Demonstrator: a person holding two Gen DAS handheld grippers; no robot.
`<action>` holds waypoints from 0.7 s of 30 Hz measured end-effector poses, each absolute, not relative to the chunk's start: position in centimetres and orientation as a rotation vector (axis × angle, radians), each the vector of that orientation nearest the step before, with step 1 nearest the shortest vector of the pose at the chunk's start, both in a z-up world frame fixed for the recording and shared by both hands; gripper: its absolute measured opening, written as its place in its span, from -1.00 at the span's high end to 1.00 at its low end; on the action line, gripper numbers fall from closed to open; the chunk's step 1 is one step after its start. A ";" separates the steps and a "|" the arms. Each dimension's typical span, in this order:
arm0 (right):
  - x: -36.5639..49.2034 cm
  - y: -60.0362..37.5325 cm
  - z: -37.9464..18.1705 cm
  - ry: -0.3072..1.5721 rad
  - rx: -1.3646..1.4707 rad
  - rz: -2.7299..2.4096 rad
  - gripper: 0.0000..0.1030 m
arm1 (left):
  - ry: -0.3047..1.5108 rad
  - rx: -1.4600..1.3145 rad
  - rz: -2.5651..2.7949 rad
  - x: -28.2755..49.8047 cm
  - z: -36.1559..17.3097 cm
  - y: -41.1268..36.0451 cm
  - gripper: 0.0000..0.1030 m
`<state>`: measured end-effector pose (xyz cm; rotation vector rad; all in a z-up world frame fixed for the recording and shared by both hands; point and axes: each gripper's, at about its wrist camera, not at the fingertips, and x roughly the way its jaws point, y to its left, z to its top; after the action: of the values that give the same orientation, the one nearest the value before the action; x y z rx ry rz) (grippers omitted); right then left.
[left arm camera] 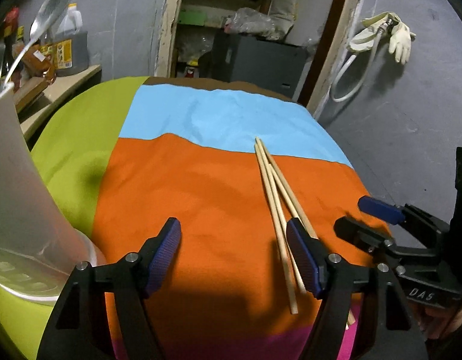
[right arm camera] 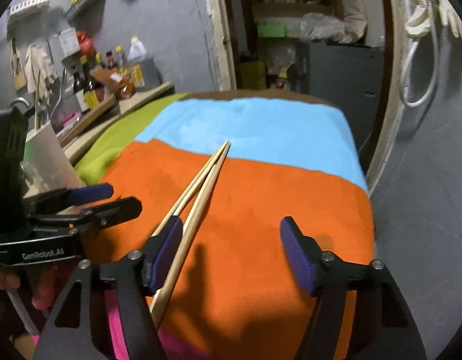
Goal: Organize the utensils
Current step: 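Grasp one chopstick with the left tool while the right tool grasps another chopstick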
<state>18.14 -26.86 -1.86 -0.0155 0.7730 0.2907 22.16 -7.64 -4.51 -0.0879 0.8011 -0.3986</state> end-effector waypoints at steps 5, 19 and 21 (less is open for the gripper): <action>19.0 -25.9 -2.6 0.822 -0.039 0.314 -0.10 | 0.819 -0.113 -0.397 22.7 -4.7 -7.3 -0.21; 20.3 -25.3 -3.4 0.867 -0.103 0.264 0.03 | 0.848 -0.080 -0.477 23.2 -4.8 -8.6 0.12; 20.5 -25.1 -3.4 0.872 -0.118 0.268 0.04 | 0.858 -0.063 -0.493 23.5 -4.9 -9.2 0.20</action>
<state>20.51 -25.12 -3.40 -0.1176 0.8720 0.2685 23.46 -9.22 -4.86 -0.0627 0.8584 -0.4934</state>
